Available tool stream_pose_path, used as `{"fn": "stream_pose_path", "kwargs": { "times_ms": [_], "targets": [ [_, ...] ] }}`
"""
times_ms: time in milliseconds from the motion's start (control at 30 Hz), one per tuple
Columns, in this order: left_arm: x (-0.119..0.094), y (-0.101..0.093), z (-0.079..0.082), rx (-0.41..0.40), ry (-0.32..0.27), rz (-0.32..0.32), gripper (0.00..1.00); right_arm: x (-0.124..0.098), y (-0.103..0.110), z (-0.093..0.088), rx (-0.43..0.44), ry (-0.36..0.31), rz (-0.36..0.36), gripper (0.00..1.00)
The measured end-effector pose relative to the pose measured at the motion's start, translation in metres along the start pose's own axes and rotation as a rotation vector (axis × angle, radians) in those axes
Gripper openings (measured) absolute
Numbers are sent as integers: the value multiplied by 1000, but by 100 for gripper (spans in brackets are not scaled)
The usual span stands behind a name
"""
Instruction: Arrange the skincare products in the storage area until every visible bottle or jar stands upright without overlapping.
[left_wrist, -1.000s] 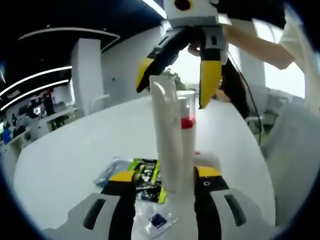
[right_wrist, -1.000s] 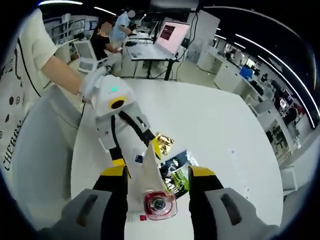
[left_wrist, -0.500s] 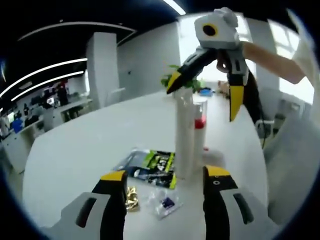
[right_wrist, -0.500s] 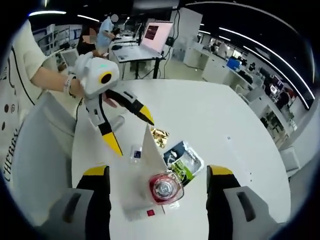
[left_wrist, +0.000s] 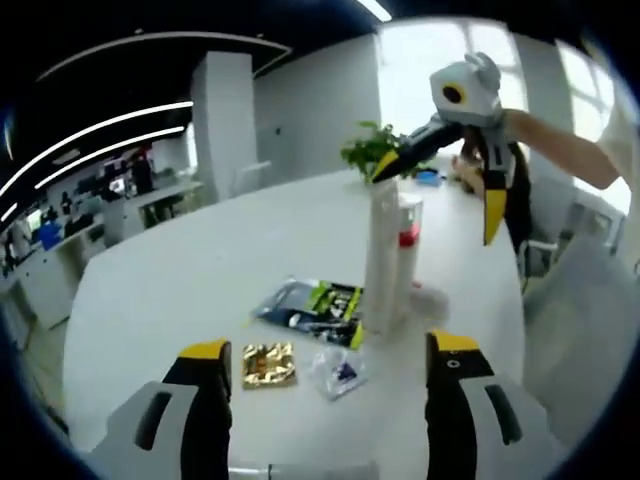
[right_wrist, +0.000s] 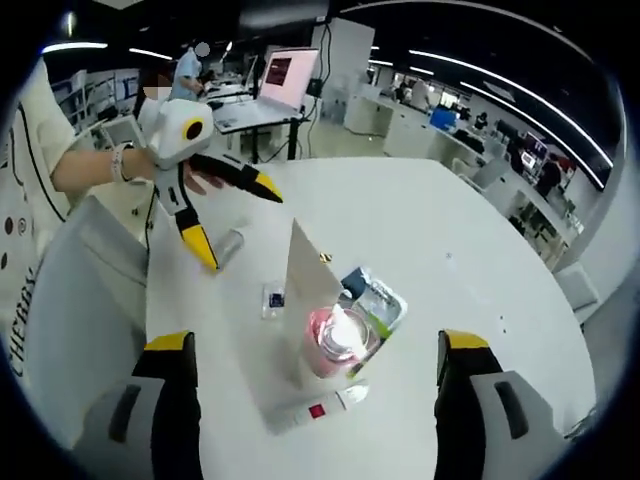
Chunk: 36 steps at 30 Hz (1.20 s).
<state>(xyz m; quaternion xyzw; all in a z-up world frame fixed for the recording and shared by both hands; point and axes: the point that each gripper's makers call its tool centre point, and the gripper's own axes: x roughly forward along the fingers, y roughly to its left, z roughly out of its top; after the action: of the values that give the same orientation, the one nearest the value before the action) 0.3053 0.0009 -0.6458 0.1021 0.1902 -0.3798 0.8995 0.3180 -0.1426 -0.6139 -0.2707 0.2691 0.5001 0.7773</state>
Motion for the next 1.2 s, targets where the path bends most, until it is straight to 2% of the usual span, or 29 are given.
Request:
{"fn": "stream_pose_path", "kwargs": {
  "times_ms": [100,233,300,433,800,933,1033,1200],
  "targets": [
    [-6,-2,0,-10,-3,4,79,-3,3,-2,18,-18,2,99],
    [-12,-3,0,-15,-1,1,84,-3,3,-11,18,-7,1,100],
    [-16,-3,0,-17,0,6,86,-6,12,-15,21,2,10,100],
    [-22,-5,-2,-28,0,16,89,-10,19,-22,33,-5,-20,100],
    [-35,-8,-8,-62,-2,35,97,-19,32,-36,91,-24,-42,100],
    [-41,-9,-4,-84,-24,46,99,-22,35,-38,105,-29,-53,100],
    [-43,-13,-4,-91,-18,43,99,-23,32,-43,117,-27,-60,100],
    [-44,-15,-7,-102,-19,46,99,-21,41,-45,128,-23,-57,100]
  ]
}}
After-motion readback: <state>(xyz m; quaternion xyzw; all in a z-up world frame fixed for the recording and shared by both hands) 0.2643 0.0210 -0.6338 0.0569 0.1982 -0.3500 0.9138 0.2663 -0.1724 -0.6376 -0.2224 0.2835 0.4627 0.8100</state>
